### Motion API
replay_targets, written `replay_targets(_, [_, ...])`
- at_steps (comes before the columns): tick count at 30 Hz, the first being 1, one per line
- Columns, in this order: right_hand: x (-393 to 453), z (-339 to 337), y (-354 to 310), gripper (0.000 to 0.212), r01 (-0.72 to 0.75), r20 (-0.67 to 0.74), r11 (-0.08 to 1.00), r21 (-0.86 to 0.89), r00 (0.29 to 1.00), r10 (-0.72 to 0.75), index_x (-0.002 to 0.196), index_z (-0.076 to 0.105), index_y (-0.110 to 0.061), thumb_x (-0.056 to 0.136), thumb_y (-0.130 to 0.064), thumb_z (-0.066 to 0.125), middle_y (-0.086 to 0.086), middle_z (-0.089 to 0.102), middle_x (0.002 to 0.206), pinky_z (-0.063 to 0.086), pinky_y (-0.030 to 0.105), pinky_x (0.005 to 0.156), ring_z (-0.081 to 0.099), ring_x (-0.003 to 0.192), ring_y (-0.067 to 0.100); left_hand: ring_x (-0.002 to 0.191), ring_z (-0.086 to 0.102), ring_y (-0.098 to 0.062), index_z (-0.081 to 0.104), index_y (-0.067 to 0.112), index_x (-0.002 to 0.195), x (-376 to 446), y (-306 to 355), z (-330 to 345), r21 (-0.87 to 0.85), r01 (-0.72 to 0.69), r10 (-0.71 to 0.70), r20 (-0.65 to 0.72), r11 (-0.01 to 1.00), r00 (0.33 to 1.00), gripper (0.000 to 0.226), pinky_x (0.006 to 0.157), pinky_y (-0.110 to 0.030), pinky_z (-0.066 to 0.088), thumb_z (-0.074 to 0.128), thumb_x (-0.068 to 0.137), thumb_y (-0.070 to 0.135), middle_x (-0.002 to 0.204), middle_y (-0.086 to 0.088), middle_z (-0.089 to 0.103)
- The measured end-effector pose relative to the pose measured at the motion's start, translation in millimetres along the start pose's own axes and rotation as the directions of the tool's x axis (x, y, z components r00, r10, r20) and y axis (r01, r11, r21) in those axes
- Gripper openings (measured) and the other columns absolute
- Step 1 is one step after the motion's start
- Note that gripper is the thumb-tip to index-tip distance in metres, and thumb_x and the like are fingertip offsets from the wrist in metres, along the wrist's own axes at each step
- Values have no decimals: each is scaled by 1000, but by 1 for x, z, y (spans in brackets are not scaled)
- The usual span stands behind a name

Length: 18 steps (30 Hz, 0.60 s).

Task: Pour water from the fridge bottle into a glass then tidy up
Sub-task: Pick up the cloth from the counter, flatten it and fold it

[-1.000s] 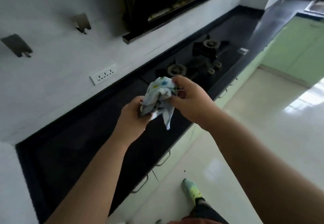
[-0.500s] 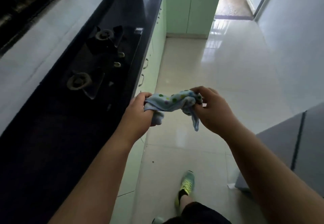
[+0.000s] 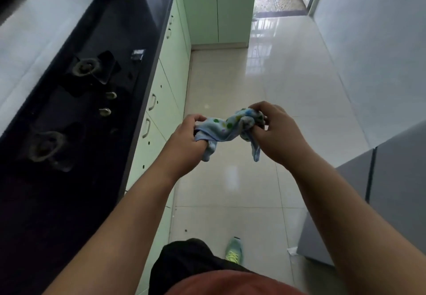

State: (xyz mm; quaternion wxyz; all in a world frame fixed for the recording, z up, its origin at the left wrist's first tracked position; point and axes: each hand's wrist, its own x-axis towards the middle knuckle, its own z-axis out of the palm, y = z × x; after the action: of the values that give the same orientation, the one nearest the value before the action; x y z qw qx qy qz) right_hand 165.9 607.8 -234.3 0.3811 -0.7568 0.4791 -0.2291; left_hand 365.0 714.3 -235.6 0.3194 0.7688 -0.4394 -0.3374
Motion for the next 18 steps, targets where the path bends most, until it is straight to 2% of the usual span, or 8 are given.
replay_targets(3, [25,-16,5,31,5,-3,1000,-12,1000,-5,116,65,-32,89,-17,64,-6,58,115,39,11,75,58,91,3,105,64,-18,48,43,140,30,21,9,-24,-32,33,38,999,999,56,78,-29,55,61,92,17,124,0,59])
replay_targets(5, [45,-27,10,33,7,-4,1000,-27,1000,-7,118,65,-30,88,-15,63,-6,58,116,40,12,76,58,95,10,102,68,-21,58,45,132,56,31,12,-46,-47,49,57,998,997,54,80,-38,63,63,87,15,123,-1,62])
replay_targets(8, [83,-39,19,34,12,4,998,-66,1000,-12,118,65,-29,88,-13,64,-6,58,116,42,16,77,58,95,11,89,74,-27,72,38,118,98,44,16,-22,-114,116,105,993,988,45,76,-51,65,62,82,14,102,-4,74])
replay_targets(11, [136,-48,26,35,21,23,993,-116,1000,-18,117,65,-28,87,-11,64,-7,56,113,38,6,70,56,87,3,87,74,-25,75,32,113,144,58,20,-13,-110,111,75,994,991,41,75,-51,64,57,80,17,93,-1,76])
replay_targets(15, [220,-59,35,34,22,17,985,-174,1000,-19,117,65,-29,88,-11,63,-6,55,113,40,6,64,59,89,14,90,71,-20,71,37,114,235,68,28,-3,-93,93,74,996,993,41,82,-48,64,60,77,22,113,-4,67])
replay_targets(18, [279,-71,43,31,-33,8,984,-175,999,35,110,63,-31,88,-9,63,-4,55,112,46,5,59,66,79,25,94,66,-17,70,34,113,313,86,37,13,-117,115,92,993,989,35,84,-40,61,63,82,18,119,-4,59])
